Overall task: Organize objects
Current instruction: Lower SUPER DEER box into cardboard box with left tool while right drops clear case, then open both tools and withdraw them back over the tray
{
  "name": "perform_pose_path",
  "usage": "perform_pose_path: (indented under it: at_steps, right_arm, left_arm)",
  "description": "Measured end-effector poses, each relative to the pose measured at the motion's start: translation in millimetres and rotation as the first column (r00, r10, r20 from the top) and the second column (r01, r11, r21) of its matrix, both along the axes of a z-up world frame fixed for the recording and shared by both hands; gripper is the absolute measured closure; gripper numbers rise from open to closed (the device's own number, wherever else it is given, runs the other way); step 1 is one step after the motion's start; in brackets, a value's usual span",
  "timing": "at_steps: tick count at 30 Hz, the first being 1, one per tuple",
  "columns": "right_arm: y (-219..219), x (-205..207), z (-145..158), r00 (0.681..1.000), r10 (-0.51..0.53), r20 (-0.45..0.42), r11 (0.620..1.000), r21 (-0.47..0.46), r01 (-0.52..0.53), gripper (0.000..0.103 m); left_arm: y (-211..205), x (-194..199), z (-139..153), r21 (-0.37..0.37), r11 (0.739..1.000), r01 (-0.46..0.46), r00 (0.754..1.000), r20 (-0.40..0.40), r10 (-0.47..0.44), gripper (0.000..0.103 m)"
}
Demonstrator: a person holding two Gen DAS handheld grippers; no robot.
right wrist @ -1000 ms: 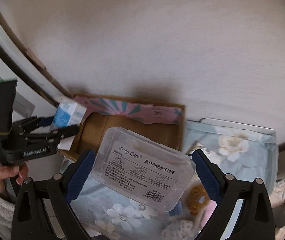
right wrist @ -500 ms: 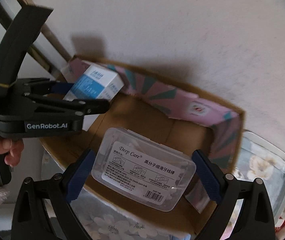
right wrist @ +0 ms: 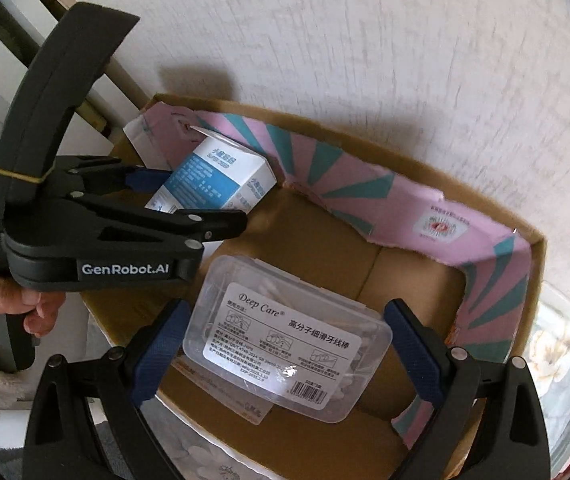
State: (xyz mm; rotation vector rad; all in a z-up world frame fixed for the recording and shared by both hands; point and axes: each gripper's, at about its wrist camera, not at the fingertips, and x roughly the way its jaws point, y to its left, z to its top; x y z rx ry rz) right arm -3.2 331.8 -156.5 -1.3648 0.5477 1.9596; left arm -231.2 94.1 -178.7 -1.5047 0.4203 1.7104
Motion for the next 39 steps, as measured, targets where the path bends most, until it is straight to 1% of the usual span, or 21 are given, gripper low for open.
perform_pose_path:
  at_steps: [2, 3, 5, 6, 7, 8, 11, 17, 18, 27, 28, 31, 36, 39]
  right_arm:
    - [-0.5, -1.0, 3.4, 1.0, 0.005, 0.006, 1.0, 0.022, -0.005, 0.006]
    - [-0.4, -1.0, 4.6, 1.0, 0.001, 0.011, 0.999, 0.034, -0.002, 0.006]
    - [1.5, 0.6, 4.6, 0.999, -0.023, 0.028, 0.999, 0.039, 0.022, 0.005]
    - [2.5, 1.9, 3.4, 0.999, -0.031, 0.033, 0.999, 0.03, 0.03, 0.005]
    - [4.2, 3.8, 1.2, 0.998, -0.044, 0.036, 0.999, 0.006, 0.044, 0.002]
    - [5.3, 7.1, -0.5, 0.998, -0.058, 0.022, 0.998, -0.018, 0.059, 0.001]
    - [3.2, 16.5, -1.2, 0.996, -0.084, -0.014, 0.996, -0.034, 0.083, 0.0]
    - [-10.1, 20.3, 2.0, 0.998, -0.054, -0.013, 0.998, -0.017, 0.054, 0.001]
    - [-12.5, 12.1, 10.2, 0.999, -0.052, -0.014, 0.999, -0.015, 0.052, 0.0]
    - [-31.1, 13.7, 29.4, 1.0, -0.008, -0.02, 0.999, 0.034, 0.009, 0.0]
    - [-33.2, 23.8, 35.9, 1.0, -0.004, -0.02, 0.999, 0.038, 0.005, 0.001]
    - [-39.0, 22.9, 37.3, 1.0, 0.011, -0.017, 0.998, 0.058, -0.01, 0.0]
    - [-51.6, 26.3, 53.0, 1.0, 0.022, -0.02, 0.995, 0.096, -0.02, 0.001]
    - [-57.4, 30.1, 61.5, 1.0, 0.022, -0.002, 0.992, 0.125, -0.022, 0.001]
  left_arm:
    - [0.4, 0.6, 4.4, 0.002, 1.0, -0.007, 1.0, -0.02, 0.007, 0.039]
    - [0.4, 1.2, 6.4, 0.008, 1.0, -0.008, 1.0, -0.027, 0.009, 0.037]
    - [0.5, 2.1, 9.4, 0.009, 1.0, -0.014, 0.999, -0.032, 0.014, 0.008]
    - [0.4, 2.3, 10.2, 0.008, 1.0, -0.016, 0.999, -0.029, 0.017, 0.0]
    - [-0.5, 2.5, 11.2, 0.021, 1.0, -0.02, 0.999, -0.025, 0.021, 0.0]
    - [-1.2, 2.5, 11.9, 0.028, 0.999, -0.026, 0.999, -0.019, 0.026, 0.0]
    - [-1.4, -1.8, 13.3, 0.027, 0.999, -0.034, 0.999, -0.021, 0.035, 0.0]
    - [3.0, 5.2, 20.2, 0.03, 0.998, -0.051, 0.998, -0.025, 0.052, 0.0]
    - [1.0, 6.1, 20.5, 0.03, 0.998, -0.051, 0.998, -0.029, 0.052, 0.0]
    - [-12.4, 11.4, 40.2, 0.059, 0.996, -0.073, 0.995, -0.058, 0.076, 0.0]
    - [-14.3, 12.4, 44.4, 0.064, 0.995, -0.077, 0.995, -0.063, 0.081, 0.0]
    - [-16.8, 19.9, 57.3, 0.079, 0.993, -0.083, 0.992, -0.088, 0.09, 0.0]
    - [-23.6, 33.5, 86.4, 0.11, 0.99, -0.087, 0.985, -0.14, 0.102, 0.0]
    - [-36.1, 37.7, 109.5, 0.125, 0.988, -0.091, 0.98, -0.163, 0.11, 0.0]
